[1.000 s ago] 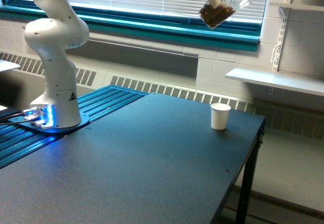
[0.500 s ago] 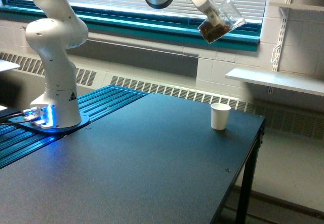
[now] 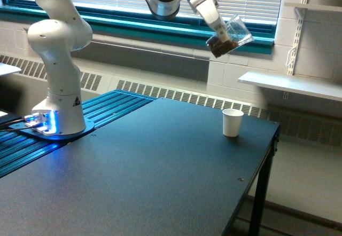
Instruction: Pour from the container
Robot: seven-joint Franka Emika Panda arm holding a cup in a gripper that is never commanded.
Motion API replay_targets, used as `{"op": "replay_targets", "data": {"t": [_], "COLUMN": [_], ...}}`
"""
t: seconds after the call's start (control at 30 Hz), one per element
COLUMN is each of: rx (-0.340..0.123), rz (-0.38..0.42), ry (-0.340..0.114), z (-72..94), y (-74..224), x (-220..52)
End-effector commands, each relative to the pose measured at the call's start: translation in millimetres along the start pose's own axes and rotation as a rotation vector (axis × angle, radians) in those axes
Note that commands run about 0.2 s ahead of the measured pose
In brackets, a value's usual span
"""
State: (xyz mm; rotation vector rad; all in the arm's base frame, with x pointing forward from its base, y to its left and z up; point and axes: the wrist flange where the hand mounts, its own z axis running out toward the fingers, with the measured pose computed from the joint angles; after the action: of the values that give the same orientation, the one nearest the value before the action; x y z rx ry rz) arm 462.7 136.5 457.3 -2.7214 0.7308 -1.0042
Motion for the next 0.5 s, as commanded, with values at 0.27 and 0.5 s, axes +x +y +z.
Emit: {"op": "replay_targets", "data": {"t": [0.27, 0.5], "rx": [0.024, 0.027], "rz": [-0.076, -0.090], "ry": [-0.049, -0.088], "z": [10.7, 22.0], "y": [-26.7, -31.6], "x": [-56.2, -80.0]}}
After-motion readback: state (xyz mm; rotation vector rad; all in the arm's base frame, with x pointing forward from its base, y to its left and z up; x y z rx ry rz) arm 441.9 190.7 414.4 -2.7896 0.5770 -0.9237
